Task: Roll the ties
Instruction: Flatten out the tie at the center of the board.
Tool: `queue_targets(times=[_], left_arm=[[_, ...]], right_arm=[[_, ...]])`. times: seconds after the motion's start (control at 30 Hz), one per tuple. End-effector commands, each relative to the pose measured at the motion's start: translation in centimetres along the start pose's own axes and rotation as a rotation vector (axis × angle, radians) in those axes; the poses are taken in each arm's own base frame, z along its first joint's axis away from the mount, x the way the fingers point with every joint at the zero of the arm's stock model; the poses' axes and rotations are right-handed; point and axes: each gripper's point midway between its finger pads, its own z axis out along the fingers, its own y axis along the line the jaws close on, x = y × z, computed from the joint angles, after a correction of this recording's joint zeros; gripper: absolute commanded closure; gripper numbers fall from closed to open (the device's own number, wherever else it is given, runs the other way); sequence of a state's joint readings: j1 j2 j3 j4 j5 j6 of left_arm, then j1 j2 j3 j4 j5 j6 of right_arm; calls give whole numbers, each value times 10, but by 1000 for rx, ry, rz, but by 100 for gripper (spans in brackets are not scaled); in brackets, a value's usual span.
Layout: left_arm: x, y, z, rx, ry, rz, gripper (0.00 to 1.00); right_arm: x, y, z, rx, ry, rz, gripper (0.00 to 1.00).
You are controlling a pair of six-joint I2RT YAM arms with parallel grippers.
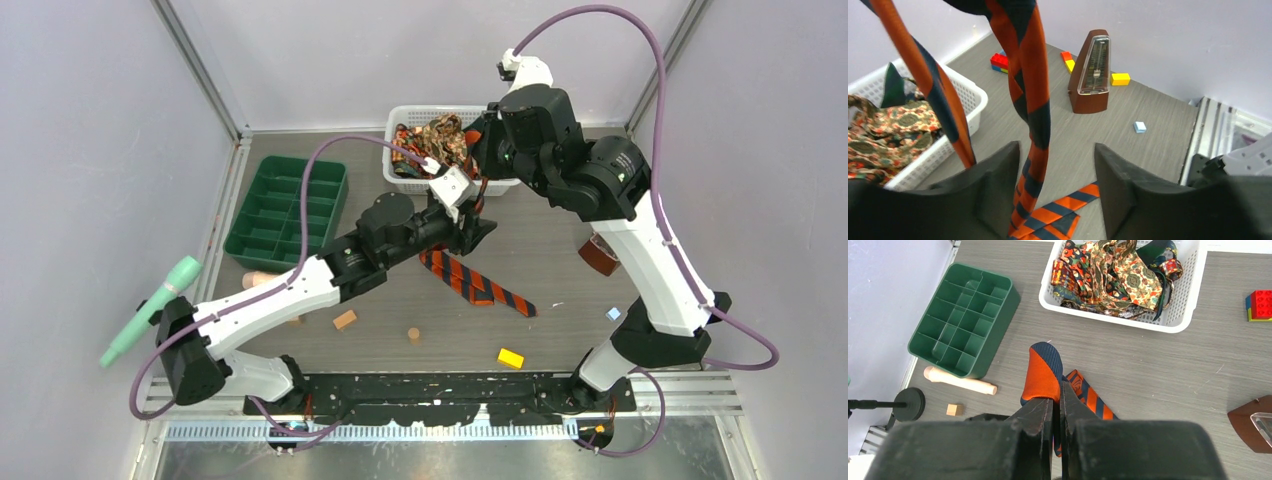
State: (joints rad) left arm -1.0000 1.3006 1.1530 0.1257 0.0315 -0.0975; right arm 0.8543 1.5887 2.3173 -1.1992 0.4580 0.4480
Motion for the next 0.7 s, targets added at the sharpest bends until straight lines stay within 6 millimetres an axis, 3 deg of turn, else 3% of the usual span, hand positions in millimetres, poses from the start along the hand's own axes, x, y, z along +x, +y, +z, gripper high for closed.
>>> queue_targets(times=[0.0, 0.07, 0.17, 0.47, 0.57, 0.67], left_arm=[[-39, 3, 13, -18, -110, 13, 61], [-43, 3, 15, -18, -117, 10, 80], [-56, 2, 11, -17, -137, 10, 98], [-113, -8, -10, 28, -211, 43, 100], [-113, -6, -9, 17, -193, 68, 100], [-111, -8, -7, 30, -185, 70, 100]], right_arm=[[-12, 3, -8, -29, -46, 42, 98], [-12, 2, -9, -25, -47, 41, 98], [-12, 0, -8, -17, -52, 38, 98], [-13, -1, -3, -2, -61, 41, 96], [-17, 1, -4, -14, -69, 48, 95], [-24, 3, -7, -22, -87, 58, 85]])
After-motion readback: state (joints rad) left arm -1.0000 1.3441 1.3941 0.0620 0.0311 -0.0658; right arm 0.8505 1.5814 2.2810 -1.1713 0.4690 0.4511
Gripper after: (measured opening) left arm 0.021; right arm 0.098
